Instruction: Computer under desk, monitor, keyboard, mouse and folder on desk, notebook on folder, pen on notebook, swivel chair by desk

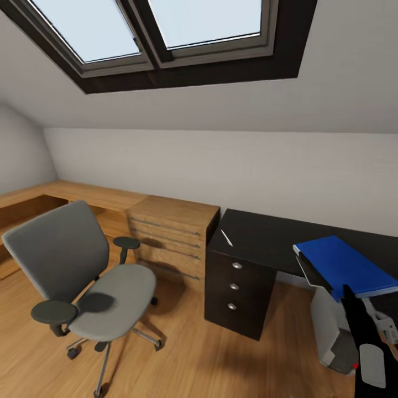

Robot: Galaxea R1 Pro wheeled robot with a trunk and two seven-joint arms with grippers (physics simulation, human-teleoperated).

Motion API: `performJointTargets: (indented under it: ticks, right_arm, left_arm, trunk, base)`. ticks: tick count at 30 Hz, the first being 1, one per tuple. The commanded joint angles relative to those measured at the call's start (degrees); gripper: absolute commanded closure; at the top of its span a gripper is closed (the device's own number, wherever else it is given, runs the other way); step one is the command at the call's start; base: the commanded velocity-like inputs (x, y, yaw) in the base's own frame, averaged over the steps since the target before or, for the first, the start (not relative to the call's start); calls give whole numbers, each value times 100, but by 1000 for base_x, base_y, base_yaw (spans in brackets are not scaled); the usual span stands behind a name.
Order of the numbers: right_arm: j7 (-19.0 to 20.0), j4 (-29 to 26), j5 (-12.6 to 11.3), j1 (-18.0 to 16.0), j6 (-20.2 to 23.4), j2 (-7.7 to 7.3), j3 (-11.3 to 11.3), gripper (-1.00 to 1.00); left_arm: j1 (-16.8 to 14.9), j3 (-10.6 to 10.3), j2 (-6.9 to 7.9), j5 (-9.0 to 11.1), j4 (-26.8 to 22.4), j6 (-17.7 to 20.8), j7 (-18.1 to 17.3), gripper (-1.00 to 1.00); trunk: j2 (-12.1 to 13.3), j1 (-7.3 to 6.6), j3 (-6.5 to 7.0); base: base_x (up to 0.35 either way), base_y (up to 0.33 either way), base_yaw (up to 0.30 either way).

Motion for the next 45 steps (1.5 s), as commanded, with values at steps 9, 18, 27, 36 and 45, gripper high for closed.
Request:
performJointTargets:
  ticks: [9,18,27,36,45]
  right_arm:
    - [26,0,-51,-9,56,8,200,100]
    - [28,3,-50,-9,57,8,228,100]
    - [28,118,-50,-9,57,16,260,100]
    - [28,153,-50,-9,57,11,437,100]
    - [46,-17,-63,-9,87,63,418,100]
  left_arm:
    - [2,-27,7,61,-6,-24,32,-100]
    - [2,-27,7,61,-6,-24,32,-100]
    - [2,-27,7,61,-6,-24,32,-100]
    - [2,-27,7,61,-6,-24,17,-100]
    - [2,-27,7,61,-6,-24,6,-100]
  trunk:
    - [-2,0,-5]
    - [-2,0,-5]
    - [-2,0,-5]
    - [-2,0,-5]
    - [-2,0,-5]
  base:
    - [0,0,-295]
    - [0,0,-295]
    - [0,0,-295]
    - [0,0,-291]
    - [0,0,-43]
